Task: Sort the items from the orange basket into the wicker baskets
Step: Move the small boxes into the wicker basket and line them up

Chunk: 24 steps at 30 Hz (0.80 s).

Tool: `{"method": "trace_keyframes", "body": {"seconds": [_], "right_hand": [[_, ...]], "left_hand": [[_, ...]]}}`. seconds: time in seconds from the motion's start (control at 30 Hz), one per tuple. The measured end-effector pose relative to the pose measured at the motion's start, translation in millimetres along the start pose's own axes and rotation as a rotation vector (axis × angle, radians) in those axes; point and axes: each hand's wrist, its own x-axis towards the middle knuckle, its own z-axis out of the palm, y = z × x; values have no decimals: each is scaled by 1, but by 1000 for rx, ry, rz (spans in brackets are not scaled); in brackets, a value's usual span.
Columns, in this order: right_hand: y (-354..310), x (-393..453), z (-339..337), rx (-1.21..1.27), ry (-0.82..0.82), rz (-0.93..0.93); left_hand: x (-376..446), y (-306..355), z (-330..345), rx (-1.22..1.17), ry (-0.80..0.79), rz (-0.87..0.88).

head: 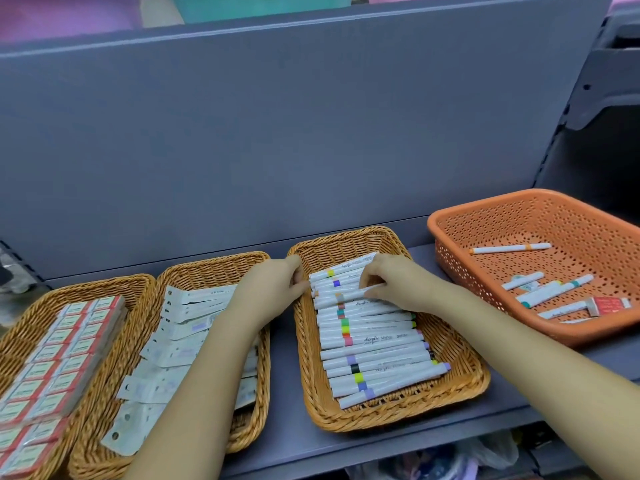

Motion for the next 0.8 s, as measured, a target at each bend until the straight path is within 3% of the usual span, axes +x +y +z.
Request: {"method": "trace_keyframes", "body": {"seconds": [0.23,0.43,0.63,0.8], "right_hand": [[-3,-6,-1,-84,-36,-18],[8,-15,-35,-122,187,9],[43,-38,-64,-250,300,112],[89,-69,-77,-295,265,232]], "left_hand": [[1,17,-1,40,-31,77],[14,50,-12,125,2,225],[50,98,-22,152,45,306],[69,156,-18,111,75,327]]}}
